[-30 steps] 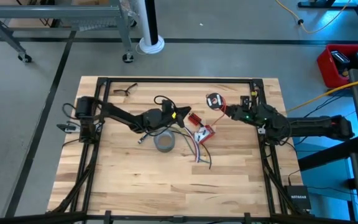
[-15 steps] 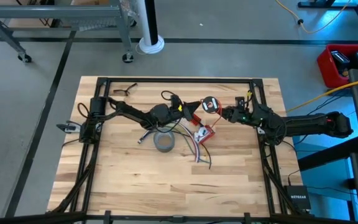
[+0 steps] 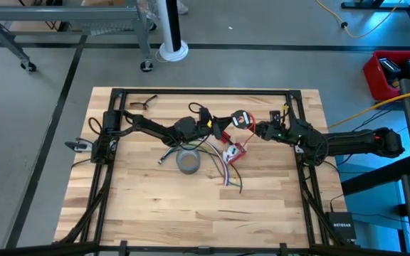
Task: Coil cords
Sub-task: Coil the red wire on the black spool
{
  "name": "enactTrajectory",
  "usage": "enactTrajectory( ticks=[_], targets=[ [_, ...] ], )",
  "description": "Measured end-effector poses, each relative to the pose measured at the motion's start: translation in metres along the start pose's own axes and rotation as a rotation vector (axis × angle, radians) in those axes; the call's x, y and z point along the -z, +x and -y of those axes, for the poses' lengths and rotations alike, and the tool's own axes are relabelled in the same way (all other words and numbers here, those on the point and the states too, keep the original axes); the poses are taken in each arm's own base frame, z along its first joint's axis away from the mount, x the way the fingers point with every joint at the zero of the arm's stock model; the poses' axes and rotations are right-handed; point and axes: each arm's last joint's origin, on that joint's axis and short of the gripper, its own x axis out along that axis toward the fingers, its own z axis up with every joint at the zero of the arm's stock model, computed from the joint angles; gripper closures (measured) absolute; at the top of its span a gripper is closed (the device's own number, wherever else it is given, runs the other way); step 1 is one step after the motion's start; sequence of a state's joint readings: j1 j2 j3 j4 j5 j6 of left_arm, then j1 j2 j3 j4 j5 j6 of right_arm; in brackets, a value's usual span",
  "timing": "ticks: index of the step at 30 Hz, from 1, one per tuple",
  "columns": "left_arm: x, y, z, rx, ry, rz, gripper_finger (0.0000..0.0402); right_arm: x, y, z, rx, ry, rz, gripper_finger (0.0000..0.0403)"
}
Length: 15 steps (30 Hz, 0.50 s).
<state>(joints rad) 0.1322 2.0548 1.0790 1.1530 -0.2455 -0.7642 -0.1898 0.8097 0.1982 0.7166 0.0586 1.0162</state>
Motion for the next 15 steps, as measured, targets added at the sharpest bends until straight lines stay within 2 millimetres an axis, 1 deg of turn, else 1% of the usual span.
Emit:
enactTrajectory(
  ticks=[4,12,15],
  targets=[
    [0.001,0.0,0.001,0.002,0.018,-0.002,0.0345,0.0,0.0,0.0,0.01,-0.004,0.016,0.04],
    [0.012,-0.004,0.01,0.017,0.09,-0.037,0.0345,-0.001,0.0,0.001,0.023,-0.026,0.037,0.04],
    [0.011,-0.004,0.009,0.019,0.071,-0.033,0.0345,-0.001,0.0,0.001,0.021,-0.026,0.034,0.04]
  ],
)
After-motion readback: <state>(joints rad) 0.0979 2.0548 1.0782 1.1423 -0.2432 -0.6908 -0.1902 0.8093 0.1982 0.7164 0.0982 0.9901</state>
